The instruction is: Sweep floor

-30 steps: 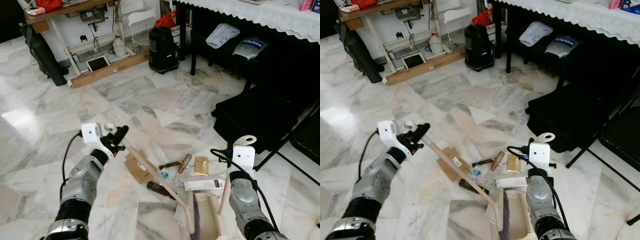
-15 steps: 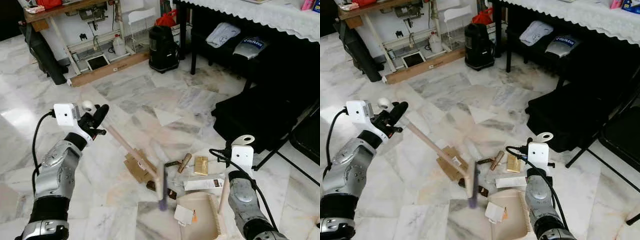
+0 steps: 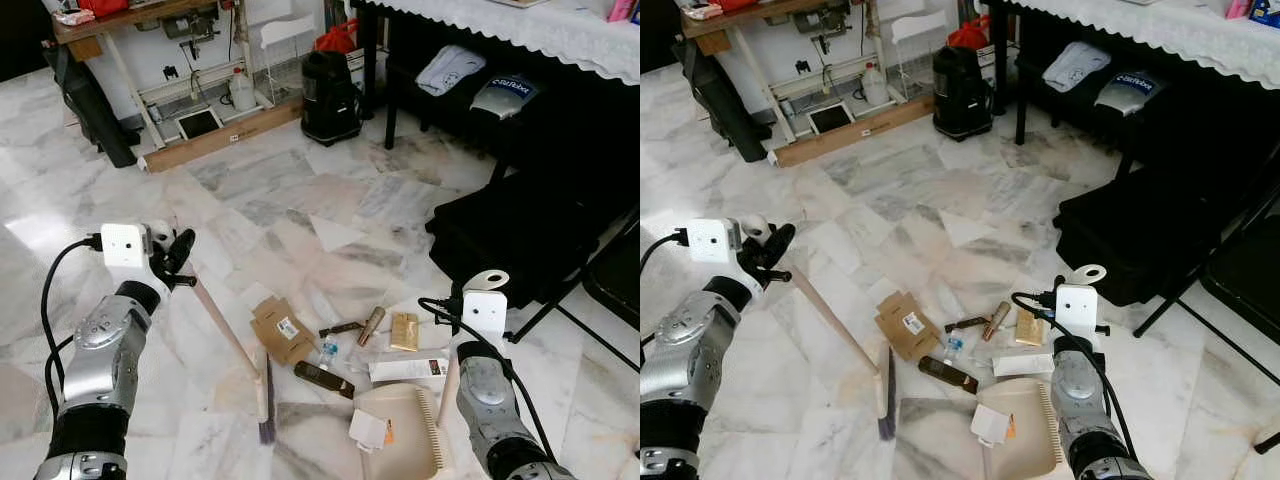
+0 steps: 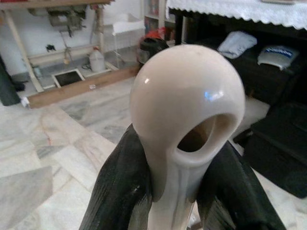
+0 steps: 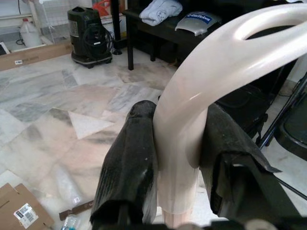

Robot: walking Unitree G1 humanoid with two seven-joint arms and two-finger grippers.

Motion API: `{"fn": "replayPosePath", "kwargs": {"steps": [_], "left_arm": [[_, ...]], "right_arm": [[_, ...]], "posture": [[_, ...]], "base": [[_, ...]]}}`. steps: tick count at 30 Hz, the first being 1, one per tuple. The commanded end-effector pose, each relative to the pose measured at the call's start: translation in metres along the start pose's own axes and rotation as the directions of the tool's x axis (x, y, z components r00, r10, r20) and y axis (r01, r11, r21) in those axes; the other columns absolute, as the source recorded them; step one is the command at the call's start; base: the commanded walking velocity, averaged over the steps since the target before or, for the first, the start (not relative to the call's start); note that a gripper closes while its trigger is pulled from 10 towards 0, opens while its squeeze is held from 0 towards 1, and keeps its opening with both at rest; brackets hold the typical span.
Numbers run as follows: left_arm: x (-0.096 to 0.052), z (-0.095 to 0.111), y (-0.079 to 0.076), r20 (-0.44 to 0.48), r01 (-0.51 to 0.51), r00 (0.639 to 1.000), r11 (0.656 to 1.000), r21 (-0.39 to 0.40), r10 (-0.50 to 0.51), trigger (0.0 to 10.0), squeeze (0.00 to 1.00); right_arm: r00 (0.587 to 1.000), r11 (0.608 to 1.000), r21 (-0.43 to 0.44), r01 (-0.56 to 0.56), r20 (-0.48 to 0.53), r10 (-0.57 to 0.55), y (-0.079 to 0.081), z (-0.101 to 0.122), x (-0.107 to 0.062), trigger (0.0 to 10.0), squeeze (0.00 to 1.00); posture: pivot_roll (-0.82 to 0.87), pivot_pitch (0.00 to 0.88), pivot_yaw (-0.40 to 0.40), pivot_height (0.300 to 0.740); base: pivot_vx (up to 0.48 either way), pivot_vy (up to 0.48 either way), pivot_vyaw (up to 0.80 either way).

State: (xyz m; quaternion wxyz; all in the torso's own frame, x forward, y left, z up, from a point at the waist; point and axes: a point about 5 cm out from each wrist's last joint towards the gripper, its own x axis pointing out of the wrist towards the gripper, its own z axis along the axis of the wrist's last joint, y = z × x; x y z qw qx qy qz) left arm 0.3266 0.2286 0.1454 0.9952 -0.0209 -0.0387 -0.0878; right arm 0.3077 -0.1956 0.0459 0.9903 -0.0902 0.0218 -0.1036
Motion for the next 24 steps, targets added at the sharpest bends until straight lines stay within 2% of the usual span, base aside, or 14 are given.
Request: {"fn": "replayPosePath", "kwargs": {"steps": [1, 3, 8, 17, 24], "left_arm": [[0.000, -0.011, -0.003, -0.058, 0.029, 0.998, 1.000, 0.010, -0.028, 10.0, 0.00], [0.000, -0.020, -0.006, -0.095, 0.041, 0.995, 0.999, 0.014, -0.040, 10.0, 0.00], [0.001, -0.028, -0.011, -0.115, 0.046, 0.992, 0.999, -0.026, -0.048, 10.0, 0.00], [0.005, -0.048, -0.026, -0.137, 0.033, 0.989, 0.985, -0.169, -0.057, 10.0, 0.00], [0.007, -0.054, -0.034, -0.150, 0.041, 0.986, 0.974, -0.222, -0.076, 10.0, 0.00]], "right_arm": [[0.999, 1.000, 0.001, -0.024, -0.041, 0.024, 0.006, -0.007, -0.004, 10.0, 0.00], [0.999, 1.000, 0.001, -0.024, -0.040, 0.024, 0.006, -0.007, -0.004, 10.0, 0.00], [0.999, 1.000, 0.001, -0.022, -0.039, 0.022, 0.006, -0.008, -0.005, 10.0, 0.00], [0.999, 1.000, 0.002, -0.020, -0.039, 0.020, 0.005, -0.009, -0.006, 10.0, 0.00], [0.999, 1.000, 0.000, -0.015, -0.040, 0.015, 0.002, -0.009, -0.006, 10.0, 0.00]], "posture": [[-0.07, 0.067, 0.113, 0.740], [-0.07, 0.070, 0.114, 0.740], [-0.07, 0.072, 0.115, 0.740], [-0.08, 0.076, 0.118, 0.740], [-0.08, 0.078, 0.120, 0.740]], "base": [[0.000, 0.000, 0.00], [0.000, 0.000, 0.00], [0.000, 0.000, 0.00], [0.000, 0.000, 0.00], [0.000, 0.000, 0.00]]}}
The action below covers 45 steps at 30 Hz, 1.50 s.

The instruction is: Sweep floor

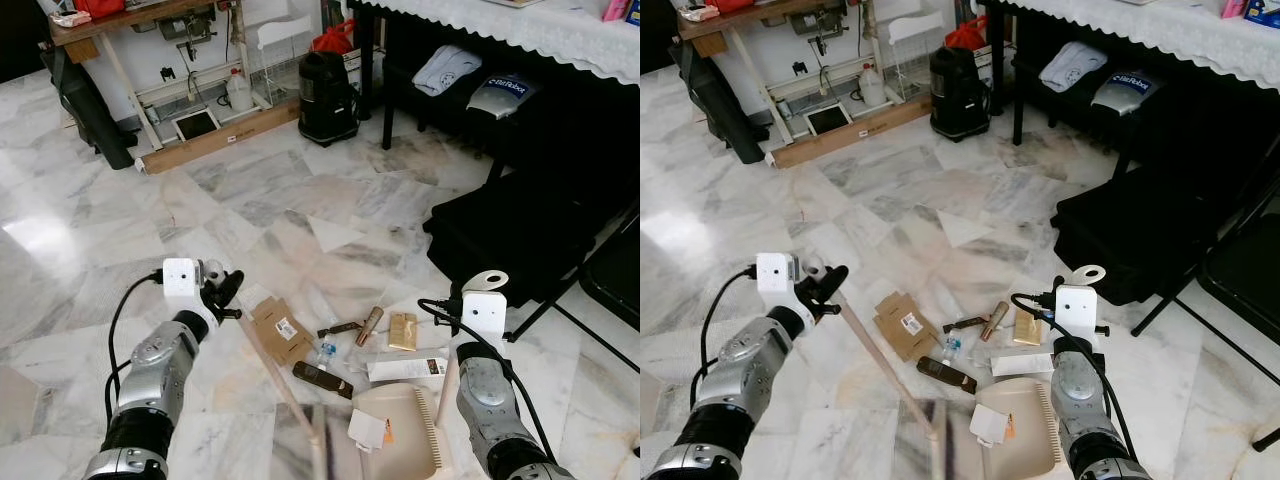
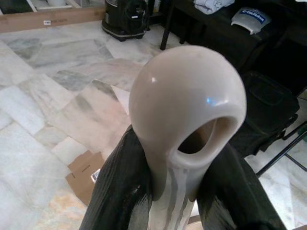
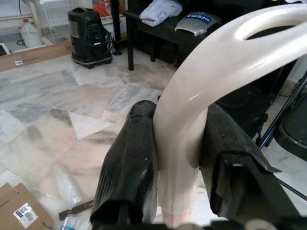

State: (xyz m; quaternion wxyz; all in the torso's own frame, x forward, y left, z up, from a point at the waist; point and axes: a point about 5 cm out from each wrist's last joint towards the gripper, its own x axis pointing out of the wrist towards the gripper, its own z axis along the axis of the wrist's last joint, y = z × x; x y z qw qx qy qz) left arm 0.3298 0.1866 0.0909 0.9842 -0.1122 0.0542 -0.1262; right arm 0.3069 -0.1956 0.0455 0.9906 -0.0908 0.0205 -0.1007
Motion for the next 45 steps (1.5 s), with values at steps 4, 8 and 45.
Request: {"fn": "replayPosePath", "kwargs": {"steps": [4, 8, 45], "left_arm": [[0.001, 0.003, 0.004, 0.015, 0.002, 1.000, 0.999, -0.050, -0.001, 10.0, 0.00], [0.002, 0.005, 0.003, 0.038, 0.014, 0.999, 0.995, -0.095, -0.010, 10.0, 0.00], [-0.049, 0.055, 0.009, 0.122, 0.093, 0.987, 0.991, 0.098, -0.105, 10.0, 0.00]], "right_arm": [[0.999, 1.000, 0.000, -0.010, -0.044, 0.010, 0.002, -0.009, -0.005, 10.0, 0.00], [0.999, 1.000, 0.003, -0.014, -0.044, 0.014, 0.004, -0.008, -0.005, 10.0, 0.00], [0.995, 0.997, 0.023, -0.071, -0.069, 0.073, 0.018, -0.007, -0.002, 10.0, 0.00]], "posture": [[-0.08, 0.077, 0.119, 0.740], [-0.08, 0.073, 0.118, 0.740], [-0.04, 0.000, 0.117, 0.740]], "base": [[0.000, 0.000, 0.00], [0.000, 0.000, 0.00], [0.000, 0.000, 0.00]]}}
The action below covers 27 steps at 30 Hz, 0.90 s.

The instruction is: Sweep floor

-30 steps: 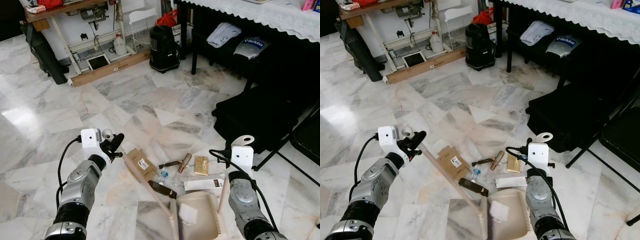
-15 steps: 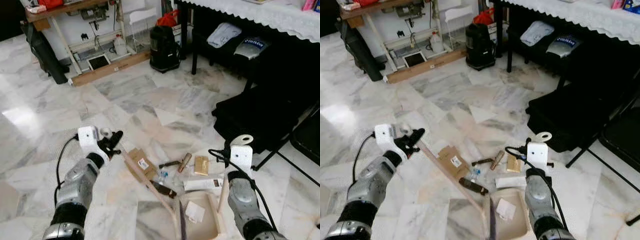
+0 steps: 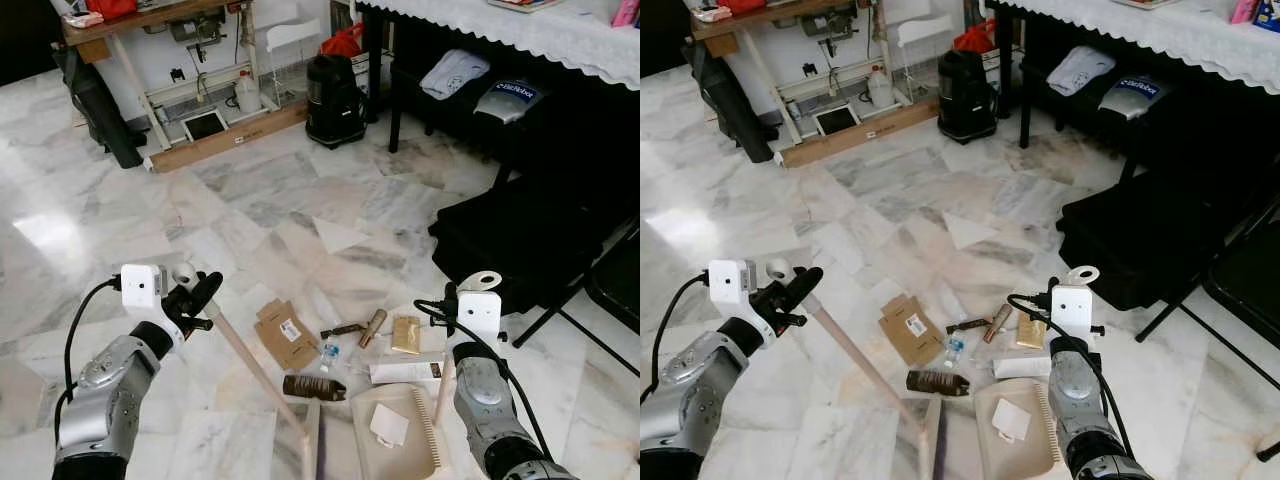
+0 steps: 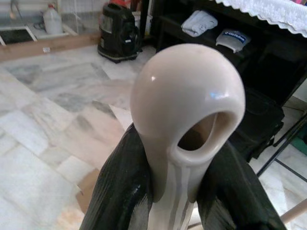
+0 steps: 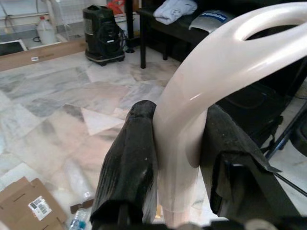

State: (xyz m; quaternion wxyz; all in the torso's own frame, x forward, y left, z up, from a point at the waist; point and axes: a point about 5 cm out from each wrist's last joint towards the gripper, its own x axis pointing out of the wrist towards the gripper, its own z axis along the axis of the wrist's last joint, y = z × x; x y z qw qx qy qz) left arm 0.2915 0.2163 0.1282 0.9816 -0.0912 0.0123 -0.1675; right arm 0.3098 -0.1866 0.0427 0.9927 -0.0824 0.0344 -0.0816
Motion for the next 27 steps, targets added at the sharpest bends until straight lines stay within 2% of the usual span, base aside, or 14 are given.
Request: {"fn": "replayPosePath", "kwargs": {"steps": [1, 4, 5, 8, 9, 10, 11, 13, 14, 17, 20, 23, 27], "left_arm": [[0.000, 0.018, 0.000, 0.058, 0.009, 0.998, 0.999, 0.039, -0.011, 10.0, 0.00], [-0.001, 0.026, 0.004, 0.095, -0.036, 0.995, 0.998, 0.043, 0.032, 10.0, 0.00], [-0.002, 0.027, 0.007, 0.114, -0.080, 0.991, 0.995, 0.053, 0.073, 10.0, 0.00], [-0.003, 0.021, 0.013, 0.117, -0.146, 0.984, 0.986, 0.079, 0.136, 10.0, 0.00], [-0.004, 0.011, 0.016, 0.102, -0.198, 0.977, 0.976, 0.091, 0.189, 10.0, 0.00], [-0.004, 0.011, 0.016, 0.102, -0.198, 0.977, 0.976, 0.091, 0.189, 10.0, 0.00], [-0.005, -0.002, 0.021, 0.095, -0.269, 0.961, 0.956, 0.117, 0.259, 10.0, 0.00], [-0.005, -0.010, 0.023, 0.091, -0.302, 0.952, 0.943, 0.136, 0.292, 10.0, 0.00], [-0.005, -0.017, 0.024, 0.092, -0.323, 0.945, 0.939, 0.121, 0.313, 10.0, 0.00], [-0.004, -0.022, 0.023, 0.087, -0.332, 0.942, 0.936, 0.119, 0.324, 10.0, 0.00], [0.002, -0.036, 0.014, 0.064, -0.335, 0.942, 0.933, 0.133, 0.329, 10.0, 0.00], [0.005, -0.040, 0.009, 0.080, -0.334, 0.942, 0.935, 0.117, 0.327, 10.0, 0.00], [0.009, -0.046, 0.001, 0.086, -0.317, 0.948, 0.938, 0.140, 0.307, 10.0, 0.00]], "right_arm": [[0.999, 0.999, 0.008, -0.031, -0.044, 0.031, 0.009, -0.006, -0.003, 10.0, 0.00], [0.999, 0.999, 0.010, -0.031, -0.043, 0.032, 0.009, -0.005, -0.002, 10.0, 0.00], [0.999, 0.999, 0.010, -0.032, -0.042, 0.032, 0.009, -0.005, -0.002, 10.0, 0.00], [0.998, 0.999, 0.010, -0.033, -0.044, 0.033, 0.010, -0.006, -0.002, 10.0, 0.00], [0.998, 0.999, 0.010, -0.034, -0.048, 0.034, 0.010, -0.007, -0.004, 10.0, 0.00], [0.998, 0.999, 0.010, -0.034, -0.048, 0.034, 0.010, -0.007, -0.004, 10.0, 0.00], [0.998, 0.999, 0.012, -0.036, -0.052, 0.037, 0.010, -0.010, -0.006, 10.0, 0.00], [0.998, 0.999, 0.013, -0.037, -0.049, 0.038, 0.011, -0.010, -0.007, 10.0, 0.00], [0.998, 0.999, 0.013, -0.038, -0.049, 0.039, 0.011, -0.011, -0.008, 10.0, 0.00], [0.998, 0.999, 0.015, -0.036, -0.049, 0.037, 0.010, -0.012, -0.009, 10.0, 0.00], [0.999, 0.999, 0.021, -0.026, -0.041, 0.027, 0.005, -0.015, -0.012, 10.0, 0.00], [0.999, 1.000, 0.020, -0.019, -0.032, 0.020, 0.002, -0.017, -0.015, 10.0, 0.00], [1.000, 1.000, 0.030, 0.000, 0.000, 0.000, -0.003, -0.016, -0.018, 10.0, 0.00]], "posture": [[-0.04, 0.000, 0.117, 0.740], [-0.04, 0.000, 0.121, 0.740], [-0.04, 0.000, 0.123, 0.740], [-0.04, 0.000, 0.126, 0.740], [-0.05, 0.000, 0.125, 0.740], [-0.05, 0.000, 0.125, 0.740], [-0.07, 0.000, 0.126, 0.740], [-0.07, 0.000, 0.126, 0.740], [-0.09, 0.000, 0.128, 0.740], [-0.10, 0.000, 0.129, 0.740], [-0.11, 0.000, 0.124, 0.740], [-0.12, 0.000, 0.122, 0.740], [-0.13, 0.000, 0.124, 0.740]], "base": [[0.000, 0.000, 0.00], [0.000, 0.000, 0.00], [0.000, 0.000, 0.00], [0.000, 0.000, 0.00], [0.000, 0.000, 0.00], [0.000, 0.000, 0.00], [0.000, 0.000, 0.00], [0.000, 0.000, 0.00], [0.000, 0.000, 0.00], [0.000, 0.000, 0.00], [0.000, 0.000, 0.00], [0.000, 0.000, 0.00], [0.000, 0.000, 0.00]]}}
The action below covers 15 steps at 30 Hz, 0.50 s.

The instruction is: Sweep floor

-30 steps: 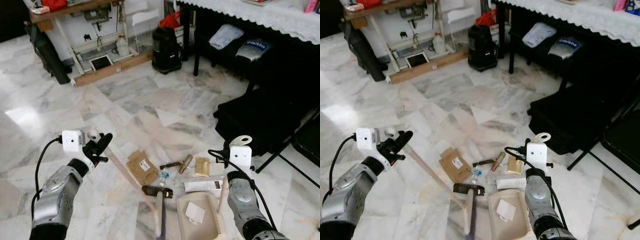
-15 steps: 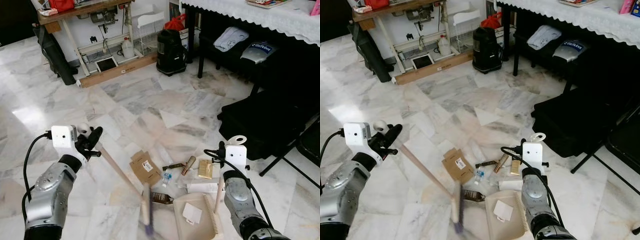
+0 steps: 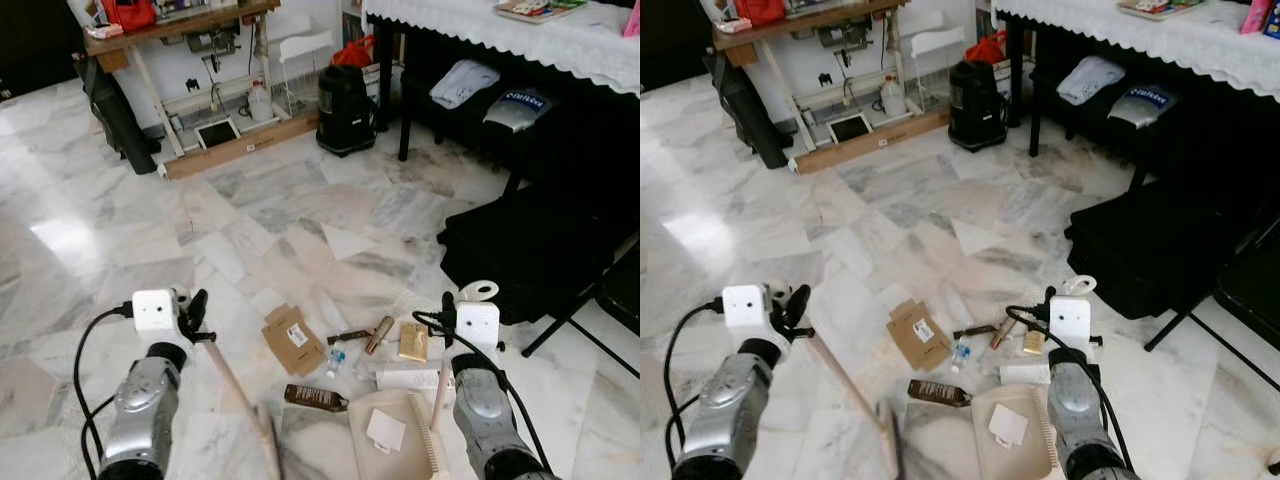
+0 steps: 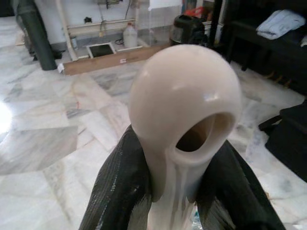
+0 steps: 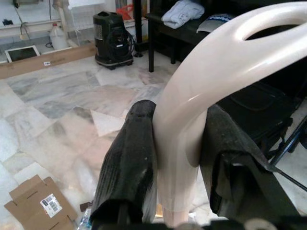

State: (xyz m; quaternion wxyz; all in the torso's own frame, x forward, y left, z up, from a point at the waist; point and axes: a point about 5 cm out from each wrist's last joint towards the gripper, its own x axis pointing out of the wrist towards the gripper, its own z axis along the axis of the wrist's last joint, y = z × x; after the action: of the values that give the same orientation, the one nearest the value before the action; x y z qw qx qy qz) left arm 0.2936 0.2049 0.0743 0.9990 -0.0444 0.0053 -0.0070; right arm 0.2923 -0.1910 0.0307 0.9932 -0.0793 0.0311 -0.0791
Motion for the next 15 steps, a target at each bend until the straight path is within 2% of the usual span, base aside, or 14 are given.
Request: {"fn": "replayPosePath", "kwargs": {"steps": [1, 15], "left_arm": [[0.0041, 0.0075, -0.0003, 0.045, 0.004, 0.999, 0.998, 0.056, -0.006, 10.0, 0.00], [-0.0016, -0.0014, -0.0098, 0.061, 0.021, 0.998, 0.997, 0.081, -0.026, 10.0, 0.00]], "right_arm": [[1.000, 1.000, 0.025, 0.006, -0.003, -0.006, 0.0016, -0.0020, -0.0031, 10.0, 0.00], [0.999, 0.999, 0.041, 0.029, 0.044, -0.031, -0.0019, 0.0006, -0.0088, 10.0, 0.00]], "posture": [[-0.13, 0.000, 0.124, 0.740], [-0.12, 0.000, 0.119, 0.740]], "base": [[0.000, 0.000, 0.00], [0.000, 0.000, 0.00]]}}
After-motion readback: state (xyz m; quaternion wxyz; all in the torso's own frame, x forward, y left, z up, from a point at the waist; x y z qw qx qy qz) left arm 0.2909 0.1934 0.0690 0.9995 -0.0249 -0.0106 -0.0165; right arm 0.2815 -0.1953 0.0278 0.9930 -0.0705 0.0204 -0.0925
